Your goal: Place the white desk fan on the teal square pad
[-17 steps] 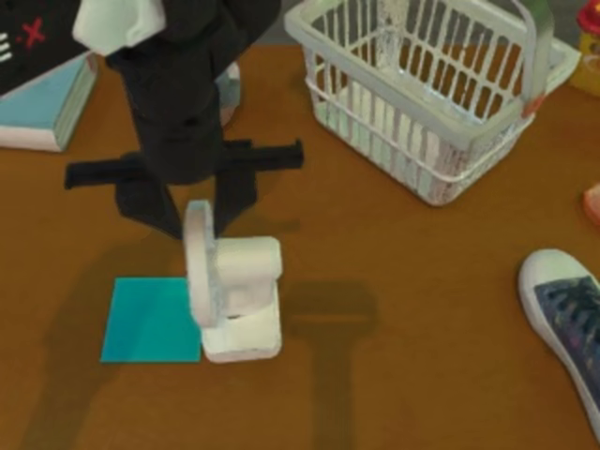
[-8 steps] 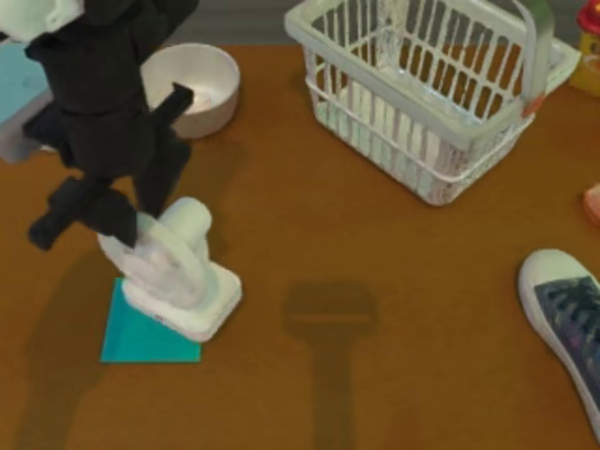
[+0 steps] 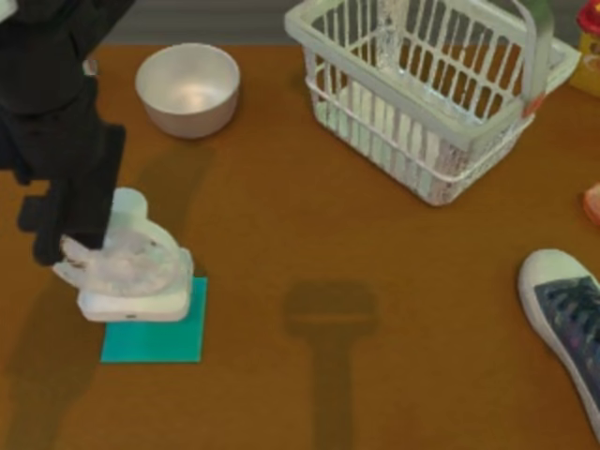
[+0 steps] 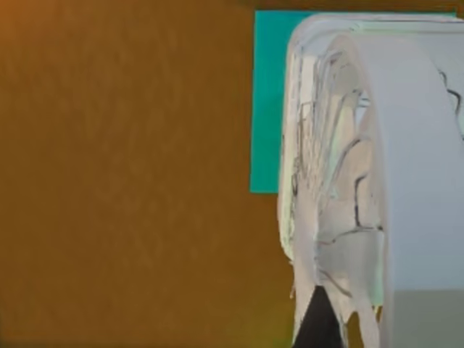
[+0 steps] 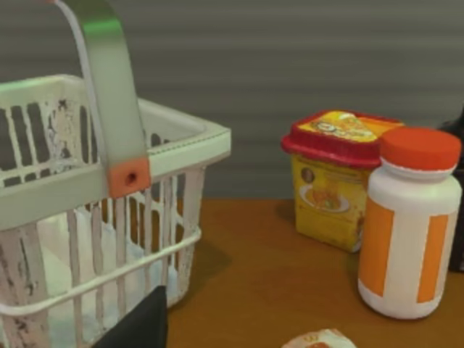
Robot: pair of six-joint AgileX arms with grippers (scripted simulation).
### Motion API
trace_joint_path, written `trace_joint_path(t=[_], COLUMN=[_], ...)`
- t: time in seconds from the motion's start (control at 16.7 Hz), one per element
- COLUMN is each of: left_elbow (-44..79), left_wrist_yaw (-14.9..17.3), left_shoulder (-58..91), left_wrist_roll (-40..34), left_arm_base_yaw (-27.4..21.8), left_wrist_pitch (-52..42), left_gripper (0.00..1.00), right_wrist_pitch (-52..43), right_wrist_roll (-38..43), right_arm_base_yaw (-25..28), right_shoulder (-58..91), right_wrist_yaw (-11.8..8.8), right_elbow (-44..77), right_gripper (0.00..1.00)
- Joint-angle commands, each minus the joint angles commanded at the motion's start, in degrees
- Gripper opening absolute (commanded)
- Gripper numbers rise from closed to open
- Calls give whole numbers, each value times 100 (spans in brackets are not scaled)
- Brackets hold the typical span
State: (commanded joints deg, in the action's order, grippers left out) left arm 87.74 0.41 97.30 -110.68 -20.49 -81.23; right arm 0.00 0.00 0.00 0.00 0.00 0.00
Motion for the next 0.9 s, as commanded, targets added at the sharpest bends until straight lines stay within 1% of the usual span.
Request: trace_joint_path(t=[0.36, 0.72, 0.9], left_elbow=[-15, -696, -733], left_wrist_yaw=[0, 1, 1], left_shoulder=[6, 38, 42], left_wrist_roll=[-39, -43, -44], left_arm_base_yaw=[-15, 26, 28], left_wrist_pitch=[26, 751, 788], left_gripper=[0, 0, 0], right_wrist_pitch=[0, 0, 0], right_wrist_roll=[0, 0, 0], right_arm_base_yaw=[0, 0, 0], right_shoulder=[0, 0, 0], right_wrist_yaw=[0, 0, 0], right_elbow=[0, 0, 0], right_gripper=[100, 100, 100])
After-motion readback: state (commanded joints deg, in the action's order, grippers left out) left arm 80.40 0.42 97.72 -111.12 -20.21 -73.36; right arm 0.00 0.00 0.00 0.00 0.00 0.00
